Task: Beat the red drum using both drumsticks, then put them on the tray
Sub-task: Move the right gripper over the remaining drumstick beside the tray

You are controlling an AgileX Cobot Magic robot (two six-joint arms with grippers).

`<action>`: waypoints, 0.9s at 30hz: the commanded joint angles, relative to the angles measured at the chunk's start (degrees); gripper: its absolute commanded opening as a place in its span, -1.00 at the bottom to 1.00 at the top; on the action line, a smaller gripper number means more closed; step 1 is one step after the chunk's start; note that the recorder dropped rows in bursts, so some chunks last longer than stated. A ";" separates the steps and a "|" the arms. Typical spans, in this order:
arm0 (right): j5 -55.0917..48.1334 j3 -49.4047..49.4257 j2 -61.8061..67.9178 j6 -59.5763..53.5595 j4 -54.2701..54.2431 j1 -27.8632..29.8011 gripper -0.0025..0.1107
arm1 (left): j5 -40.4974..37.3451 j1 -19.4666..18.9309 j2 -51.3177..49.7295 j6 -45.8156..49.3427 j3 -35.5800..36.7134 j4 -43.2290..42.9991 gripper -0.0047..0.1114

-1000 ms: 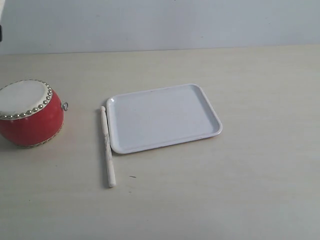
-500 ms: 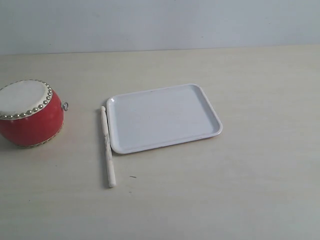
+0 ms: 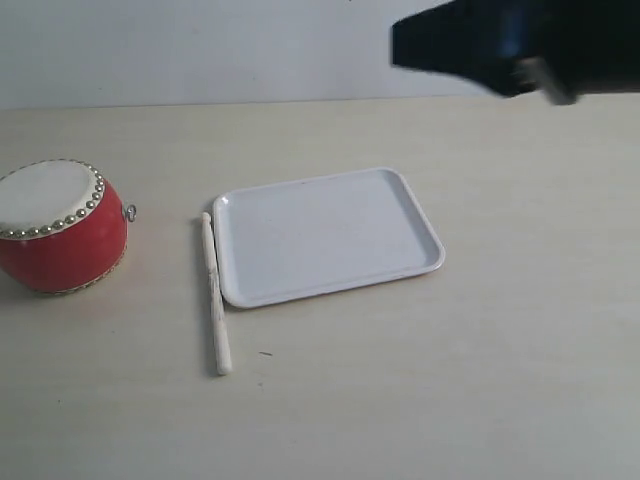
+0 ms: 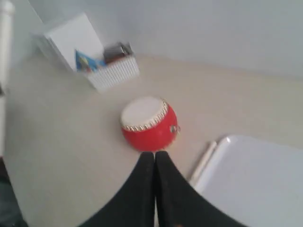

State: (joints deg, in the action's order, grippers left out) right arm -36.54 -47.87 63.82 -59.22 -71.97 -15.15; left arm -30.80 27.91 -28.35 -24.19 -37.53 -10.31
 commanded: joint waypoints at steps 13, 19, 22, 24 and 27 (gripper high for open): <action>0.86 -28.47 50.56 61.16 64.75 -28.85 -0.88 | -0.81 0.15 0.29 0.11 0.19 0.60 -0.92; -3.86 -35.01 57.27 58.82 59.40 -28.85 -0.27 | -1.84 0.15 0.29 0.11 0.19 0.60 -0.92; -3.74 -37.11 58.38 58.82 58.31 -28.85 -0.16 | -1.98 0.15 0.29 0.11 0.19 0.60 -0.92; -3.74 -38.61 59.03 59.22 58.31 -28.85 -0.17 | -2.23 0.15 0.29 0.11 0.19 0.60 -0.92; -3.74 -40.88 60.31 59.22 58.44 -28.85 -0.19 | -2.35 0.15 0.29 0.11 0.19 0.60 -0.92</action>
State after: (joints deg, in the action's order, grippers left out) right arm -40.19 -86.65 123.13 0.47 -13.26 -43.90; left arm -33.05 27.91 -28.35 -24.19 -37.53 -10.22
